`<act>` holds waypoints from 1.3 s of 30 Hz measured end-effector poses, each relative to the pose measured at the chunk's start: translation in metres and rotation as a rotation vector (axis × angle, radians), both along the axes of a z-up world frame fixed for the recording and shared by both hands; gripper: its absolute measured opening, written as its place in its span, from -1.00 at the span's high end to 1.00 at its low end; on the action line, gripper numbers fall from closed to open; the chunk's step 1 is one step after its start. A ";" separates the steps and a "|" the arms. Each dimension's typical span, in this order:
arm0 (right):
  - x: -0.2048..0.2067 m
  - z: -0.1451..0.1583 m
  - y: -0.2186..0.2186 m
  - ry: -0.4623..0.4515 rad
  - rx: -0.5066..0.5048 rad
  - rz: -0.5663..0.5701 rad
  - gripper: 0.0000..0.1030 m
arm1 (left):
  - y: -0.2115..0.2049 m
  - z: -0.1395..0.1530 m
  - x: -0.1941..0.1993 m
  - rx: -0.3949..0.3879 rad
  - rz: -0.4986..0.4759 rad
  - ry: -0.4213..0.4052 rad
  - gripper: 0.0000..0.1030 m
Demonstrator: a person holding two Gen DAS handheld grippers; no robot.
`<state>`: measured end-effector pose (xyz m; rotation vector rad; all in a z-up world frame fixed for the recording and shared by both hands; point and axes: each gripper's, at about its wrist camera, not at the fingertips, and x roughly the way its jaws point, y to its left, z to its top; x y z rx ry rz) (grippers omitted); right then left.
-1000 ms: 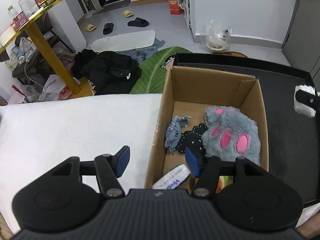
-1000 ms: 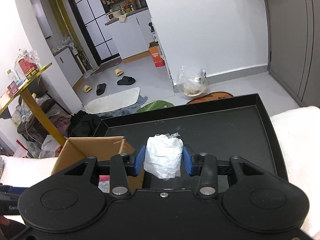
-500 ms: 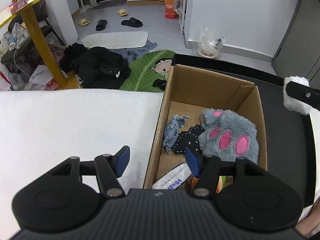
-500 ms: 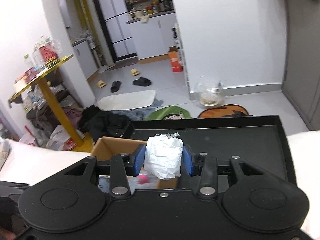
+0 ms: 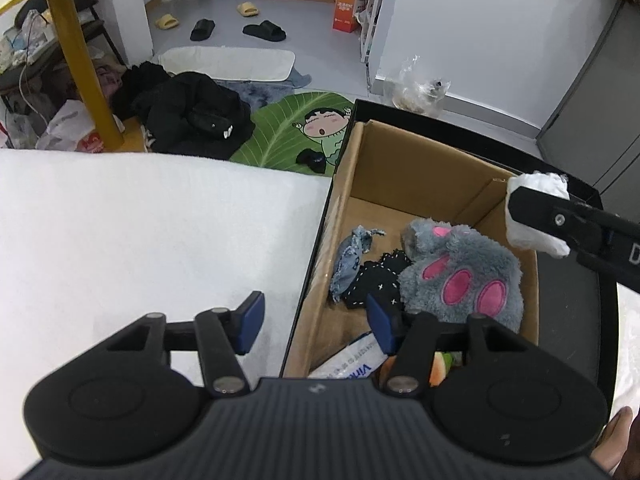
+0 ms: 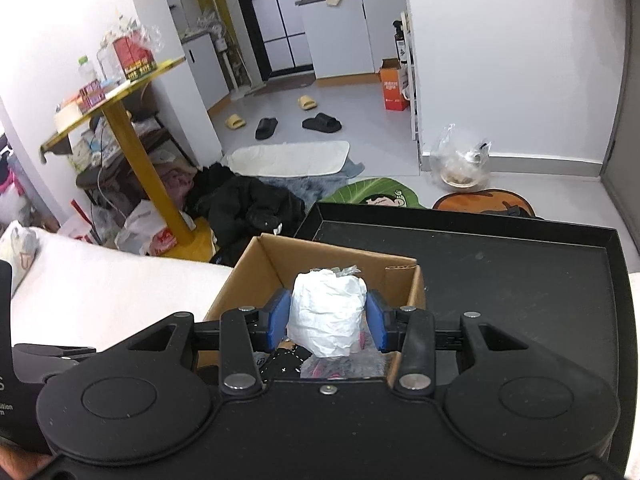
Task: Organize soft objects
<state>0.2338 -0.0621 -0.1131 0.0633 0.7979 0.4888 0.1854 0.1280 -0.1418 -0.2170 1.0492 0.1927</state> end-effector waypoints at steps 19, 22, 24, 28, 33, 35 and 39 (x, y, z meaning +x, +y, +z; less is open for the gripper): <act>0.001 0.009 0.018 -0.037 -0.046 0.039 -0.21 | 0.008 -0.011 0.006 -0.045 0.006 0.043 0.78; -0.006 0.008 0.008 -0.038 -0.050 0.028 -0.27 | 0.006 -0.011 0.006 -0.031 0.001 0.041 0.79; -0.011 0.008 0.000 -0.035 -0.045 0.013 -0.29 | 0.005 -0.011 0.006 -0.029 -0.001 0.039 0.79; -0.019 0.009 -0.020 -0.023 -0.022 -0.024 -0.33 | 0.003 -0.010 0.004 -0.025 -0.003 0.041 0.79; -0.029 0.008 -0.048 -0.009 0.010 -0.079 -0.42 | 0.001 -0.007 0.005 -0.008 -0.004 0.042 0.79; -0.034 0.009 -0.058 -0.007 0.023 -0.097 -0.42 | 0.000 -0.007 0.005 -0.009 -0.001 0.042 0.79; -0.042 0.011 -0.079 -0.004 0.045 -0.127 -0.42 | -0.002 -0.005 0.006 0.002 -0.004 0.041 0.79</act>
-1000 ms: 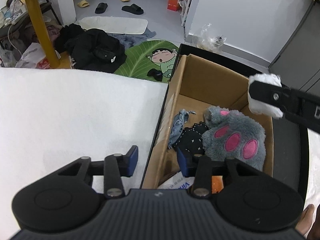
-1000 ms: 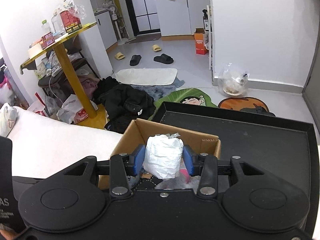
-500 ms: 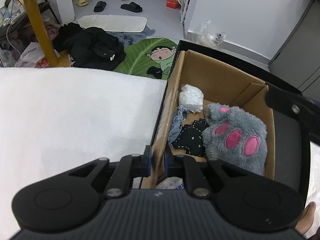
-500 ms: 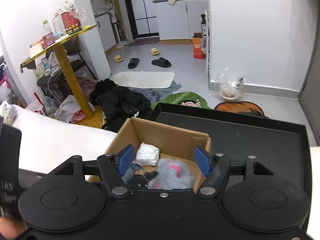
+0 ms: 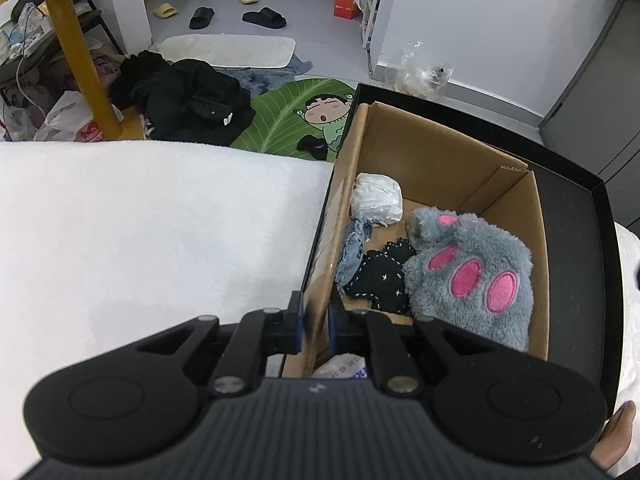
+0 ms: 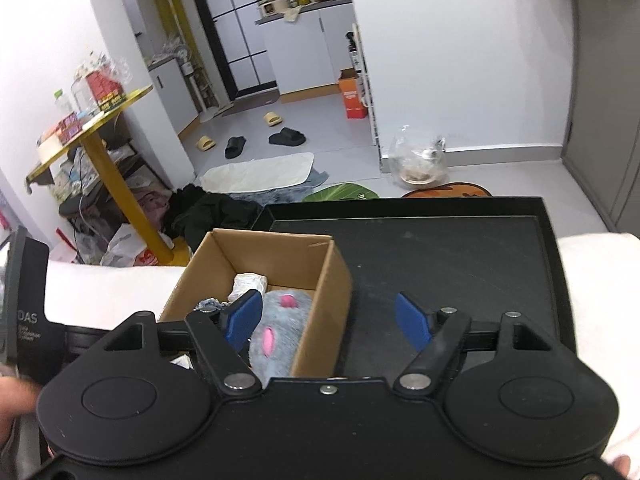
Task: Organize soft objects
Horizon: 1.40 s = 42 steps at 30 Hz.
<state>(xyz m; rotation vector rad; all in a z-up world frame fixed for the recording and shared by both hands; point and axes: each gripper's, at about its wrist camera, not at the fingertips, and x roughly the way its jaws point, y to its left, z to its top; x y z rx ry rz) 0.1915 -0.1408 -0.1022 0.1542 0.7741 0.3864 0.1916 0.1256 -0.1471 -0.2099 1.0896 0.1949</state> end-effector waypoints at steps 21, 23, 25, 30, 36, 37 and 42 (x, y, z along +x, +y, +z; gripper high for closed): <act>-0.032 0.019 -0.068 0.026 0.074 -0.124 -0.73 | -0.044 0.053 -0.031 0.062 -0.097 -0.094 0.45; -0.036 0.024 -0.071 0.021 0.074 -0.140 -0.84 | -0.052 0.066 -0.037 0.061 -0.110 -0.117 0.20; -0.041 0.030 -0.074 0.010 0.071 -0.156 -0.92 | -0.061 0.080 -0.044 0.068 -0.119 -0.142 -0.15; -0.052 0.046 -0.082 0.005 0.081 -0.182 -1.00 | -0.077 0.109 -0.062 0.076 -0.125 -0.193 -0.51; -0.069 0.061 -0.089 0.001 0.084 -0.217 -1.00 | -0.084 0.136 -0.089 0.025 -0.129 -0.237 -0.64; -0.072 0.062 -0.091 -0.001 0.091 -0.218 -1.00 | -0.085 0.140 -0.094 0.021 -0.129 -0.248 -0.69; -0.090 0.070 -0.092 -0.019 0.102 -0.212 -1.00 | -0.092 0.158 -0.119 0.007 -0.148 -0.300 -0.75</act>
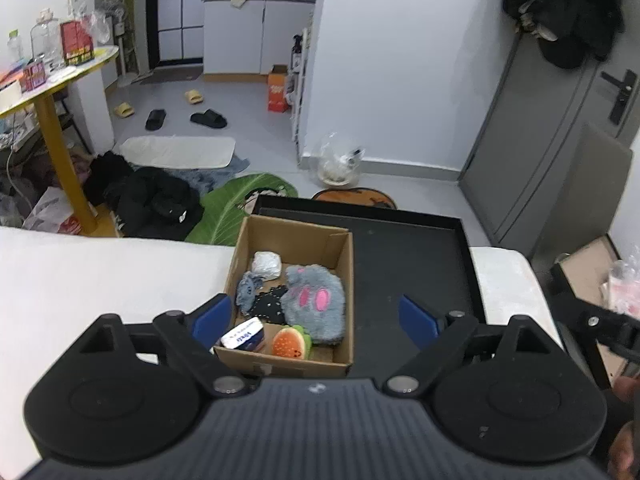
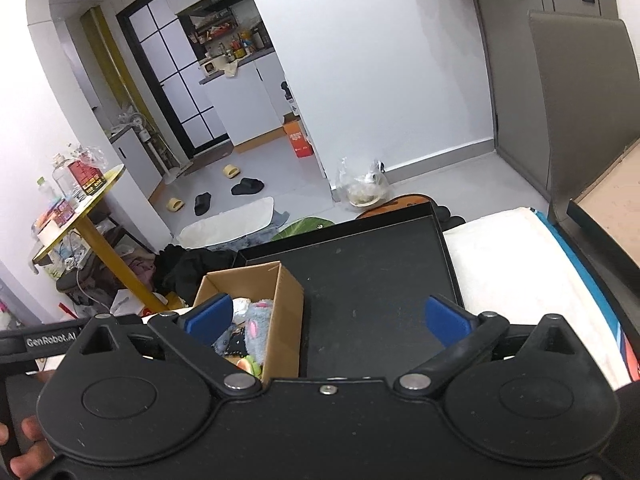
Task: Organize soft objects
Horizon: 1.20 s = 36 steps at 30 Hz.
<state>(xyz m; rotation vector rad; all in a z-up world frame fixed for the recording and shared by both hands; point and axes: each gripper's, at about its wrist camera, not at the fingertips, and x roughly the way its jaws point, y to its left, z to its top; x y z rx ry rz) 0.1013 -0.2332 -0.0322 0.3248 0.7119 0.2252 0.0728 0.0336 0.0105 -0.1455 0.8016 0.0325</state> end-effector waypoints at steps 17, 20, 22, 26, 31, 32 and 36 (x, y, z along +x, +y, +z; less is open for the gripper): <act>-0.040 0.038 0.004 -0.016 -0.091 -0.015 -1.00 | -0.010 0.045 -0.053 0.036 -0.020 -0.072 -1.00; -0.040 0.040 0.007 0.007 -0.118 -0.013 -1.00 | -0.007 0.051 -0.056 0.026 -0.017 -0.082 -1.00; -0.040 0.039 0.010 0.022 -0.126 -0.012 -1.00 | -0.007 0.055 -0.060 0.016 -0.018 -0.093 -1.00; -0.045 0.041 0.012 0.019 -0.121 -0.001 -1.00 | -0.010 0.061 -0.069 0.029 -0.021 -0.110 -1.00; -0.051 0.044 0.012 -0.002 -0.124 0.014 -1.00 | -0.016 0.066 -0.075 0.042 -0.030 -0.121 -1.00; -0.051 0.044 0.012 -0.004 -0.125 0.015 -1.00 | -0.017 0.066 -0.076 0.045 -0.031 -0.122 -1.00; -0.054 0.045 0.010 -0.012 -0.117 0.022 -1.00 | -0.021 0.068 -0.077 0.045 -0.036 -0.126 -1.00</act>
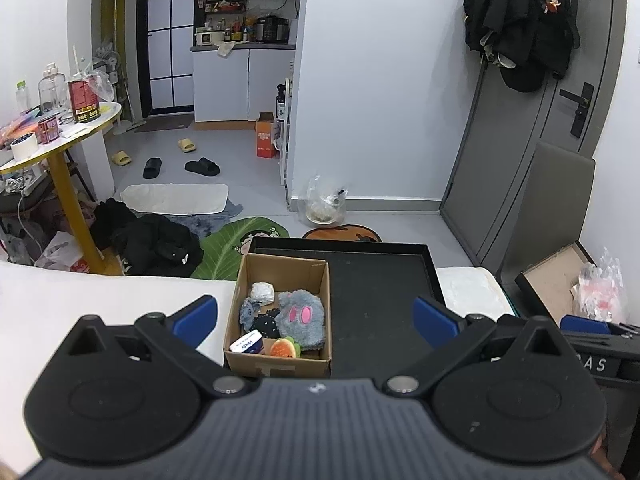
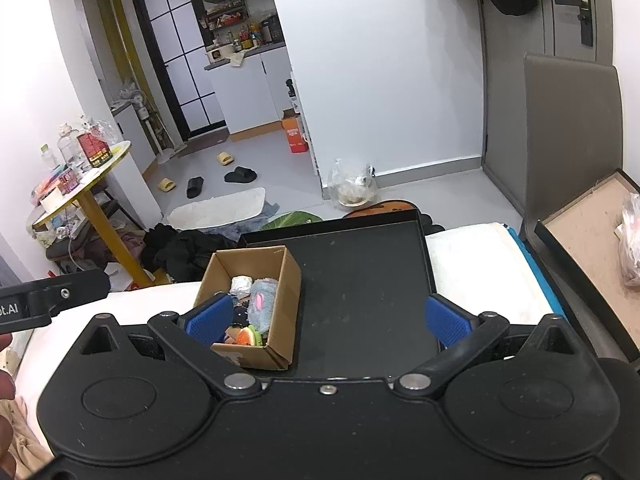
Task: Organize soft objects
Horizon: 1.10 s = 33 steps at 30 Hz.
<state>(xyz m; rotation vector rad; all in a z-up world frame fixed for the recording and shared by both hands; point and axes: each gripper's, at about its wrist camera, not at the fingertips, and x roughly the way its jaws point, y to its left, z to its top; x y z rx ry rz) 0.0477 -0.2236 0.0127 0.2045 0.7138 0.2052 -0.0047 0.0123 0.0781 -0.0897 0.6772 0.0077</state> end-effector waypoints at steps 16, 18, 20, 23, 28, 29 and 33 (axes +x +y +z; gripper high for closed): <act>-0.004 -0.002 -0.005 0.031 -0.005 -0.002 -1.00 | -0.010 -0.004 -0.007 0.032 0.005 0.011 -1.00; -0.004 -0.002 -0.005 0.035 -0.016 -0.007 -1.00 | -0.011 -0.007 -0.007 0.030 0.009 0.022 -1.00; -0.005 -0.003 -0.004 0.039 -0.032 -0.007 -1.00 | -0.012 -0.009 -0.006 0.028 0.011 0.030 -1.00; -0.006 -0.005 -0.001 0.041 -0.049 0.001 -1.00 | -0.012 -0.011 -0.006 0.033 0.013 0.037 -1.00; -0.007 -0.007 0.002 0.051 -0.058 0.010 -1.00 | -0.012 -0.015 -0.005 0.033 0.014 0.051 -1.00; -0.007 -0.007 0.002 0.051 -0.060 0.010 -1.00 | -0.012 -0.016 -0.006 0.033 0.014 0.053 -1.00; -0.007 -0.007 0.003 0.050 -0.063 0.011 -1.00 | -0.011 -0.019 -0.006 0.032 0.016 0.059 -1.00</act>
